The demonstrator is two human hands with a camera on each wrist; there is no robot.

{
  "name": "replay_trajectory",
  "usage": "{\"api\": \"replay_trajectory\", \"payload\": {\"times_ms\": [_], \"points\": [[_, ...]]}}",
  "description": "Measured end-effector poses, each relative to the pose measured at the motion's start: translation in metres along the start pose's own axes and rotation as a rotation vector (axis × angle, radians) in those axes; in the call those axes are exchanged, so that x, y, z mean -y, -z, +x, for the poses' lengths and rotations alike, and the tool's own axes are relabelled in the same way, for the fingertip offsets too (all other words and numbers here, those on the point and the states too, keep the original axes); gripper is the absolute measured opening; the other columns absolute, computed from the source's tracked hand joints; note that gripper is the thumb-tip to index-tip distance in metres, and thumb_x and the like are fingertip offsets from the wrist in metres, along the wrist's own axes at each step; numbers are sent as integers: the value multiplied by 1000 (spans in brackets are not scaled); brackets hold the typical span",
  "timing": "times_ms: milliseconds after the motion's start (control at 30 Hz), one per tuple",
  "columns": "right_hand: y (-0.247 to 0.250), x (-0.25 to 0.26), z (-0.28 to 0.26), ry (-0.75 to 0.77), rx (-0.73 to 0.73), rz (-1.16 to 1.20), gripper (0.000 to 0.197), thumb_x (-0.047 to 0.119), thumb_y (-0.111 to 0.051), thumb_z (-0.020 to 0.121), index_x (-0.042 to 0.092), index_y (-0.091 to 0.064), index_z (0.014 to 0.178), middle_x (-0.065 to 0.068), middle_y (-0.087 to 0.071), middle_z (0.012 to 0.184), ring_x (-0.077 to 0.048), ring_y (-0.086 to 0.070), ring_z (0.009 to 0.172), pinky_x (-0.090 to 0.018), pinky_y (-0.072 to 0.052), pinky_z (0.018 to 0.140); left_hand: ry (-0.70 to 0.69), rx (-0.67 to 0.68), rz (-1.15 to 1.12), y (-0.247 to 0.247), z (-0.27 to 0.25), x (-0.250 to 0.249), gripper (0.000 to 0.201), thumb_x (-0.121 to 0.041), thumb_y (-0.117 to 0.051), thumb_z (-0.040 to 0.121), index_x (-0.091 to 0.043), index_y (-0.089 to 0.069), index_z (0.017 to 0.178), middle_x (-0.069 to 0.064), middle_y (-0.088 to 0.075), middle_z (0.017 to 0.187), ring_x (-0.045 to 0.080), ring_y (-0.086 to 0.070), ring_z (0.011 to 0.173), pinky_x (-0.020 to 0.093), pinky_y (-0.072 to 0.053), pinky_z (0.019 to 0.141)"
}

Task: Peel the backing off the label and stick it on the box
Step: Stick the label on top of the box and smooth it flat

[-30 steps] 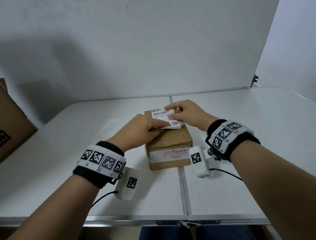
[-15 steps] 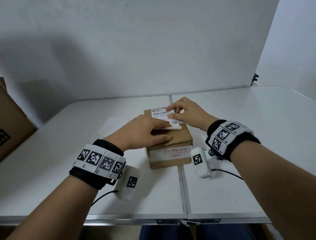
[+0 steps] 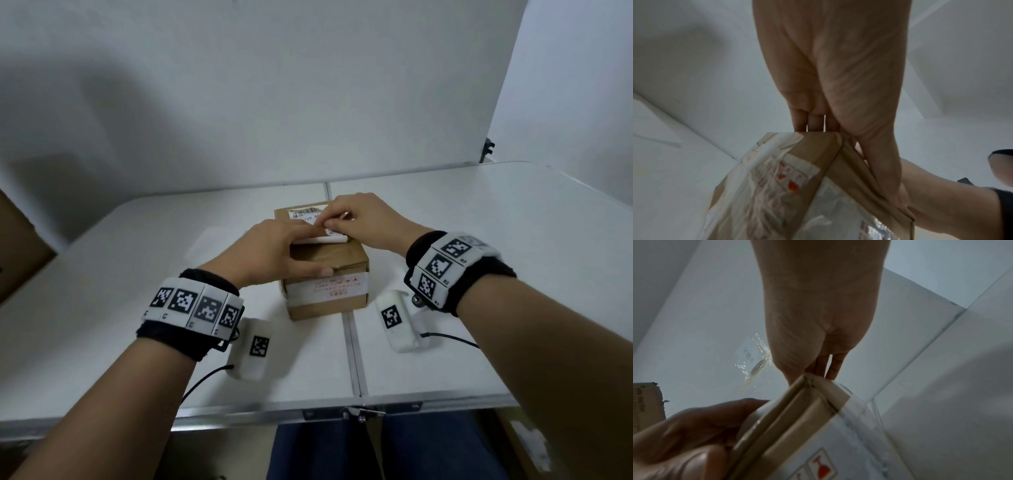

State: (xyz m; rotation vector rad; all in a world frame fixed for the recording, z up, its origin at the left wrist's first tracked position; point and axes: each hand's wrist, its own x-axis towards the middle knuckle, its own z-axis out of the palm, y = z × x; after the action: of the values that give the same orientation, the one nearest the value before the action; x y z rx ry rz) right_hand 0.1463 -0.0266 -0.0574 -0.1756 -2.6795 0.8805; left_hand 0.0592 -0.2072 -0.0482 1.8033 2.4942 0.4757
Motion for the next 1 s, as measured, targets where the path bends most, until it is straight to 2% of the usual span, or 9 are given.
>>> {"api": "replay_trajectory", "payload": {"times_ms": [67,133,200,267,333,500,733,867,1000], "points": [[0,-1,1,-22,47,-49,22,24,-56,95,24,-75,107,5,-69,118,-9,-57,101,-12,-40,83,8,-5,-6,-1,-1,1,64,-63,-66,71,-38,-54,128,-15,-63,120,5,-55,99,24,-44,84],[0,-3,3,-91,92,-45,32,40,-49,96,26,-73,110,4,-68,124,-14,-59,111,-25,-45,95,10,-6,-13,-2,-1,1,63,-62,-67,70,-36,-56,127,-14,-63,120,7,-57,101,25,-46,85],[1,-3,6,-155,122,-1,49,54,-34,97,27,-70,116,2,-65,130,-19,-57,119,-36,-42,105,12,-2,-19,-1,0,2,61,-61,-67,70,-36,-57,125,-15,-63,119,5,-55,98,23,-46,84],[0,-3,8,-154,152,2,62,60,-17,98,32,-65,126,7,-55,142,-17,-49,130,-35,-33,113,10,-2,-12,0,1,2,60,-61,-68,71,-35,-58,124,-15,-63,118,4,-54,97,24,-46,83],[-4,-4,9,-156,189,12,66,60,-9,98,33,-56,136,9,-42,152,-15,-40,138,-33,-24,117,9,-4,-10,0,2,2,60,-61,-68,71,-36,-58,124,-17,-62,118,4,-54,97,23,-45,84],[-14,-13,17,-132,223,5,64,55,-6,100,29,-38,149,4,-29,159,-14,-26,146,-28,-14,117,13,15,0,2,2,1,61,-61,-67,71,-38,-55,126,-19,-60,122,-1,-48,98,22,-42,85],[-14,-21,19,-135,179,-135,66,62,-5,96,35,-32,150,6,-26,161,-23,-33,144,-43,-21,120,23,31,2,3,2,1,61,-58,-68,72,-35,-55,126,-20,-55,111,0,-45,95,19,-37,80],[-13,-7,9,-138,158,-257,55,47,-10,104,30,-26,153,6,-22,162,-15,-22,148,-40,-13,121,17,31,-42,3,1,4,57,-55,-71,71,-36,-57,123,-25,-50,103,0,-48,95,11,-37,77],[-10,4,-1,-170,117,-278,53,44,-11,105,26,-23,154,5,-20,162,-12,-12,151,-42,-14,119,27,54,-58,4,1,6,59,-56,-71,70,-36,-56,123,-22,-53,110,1,-49,99,20,-41,85]]}}
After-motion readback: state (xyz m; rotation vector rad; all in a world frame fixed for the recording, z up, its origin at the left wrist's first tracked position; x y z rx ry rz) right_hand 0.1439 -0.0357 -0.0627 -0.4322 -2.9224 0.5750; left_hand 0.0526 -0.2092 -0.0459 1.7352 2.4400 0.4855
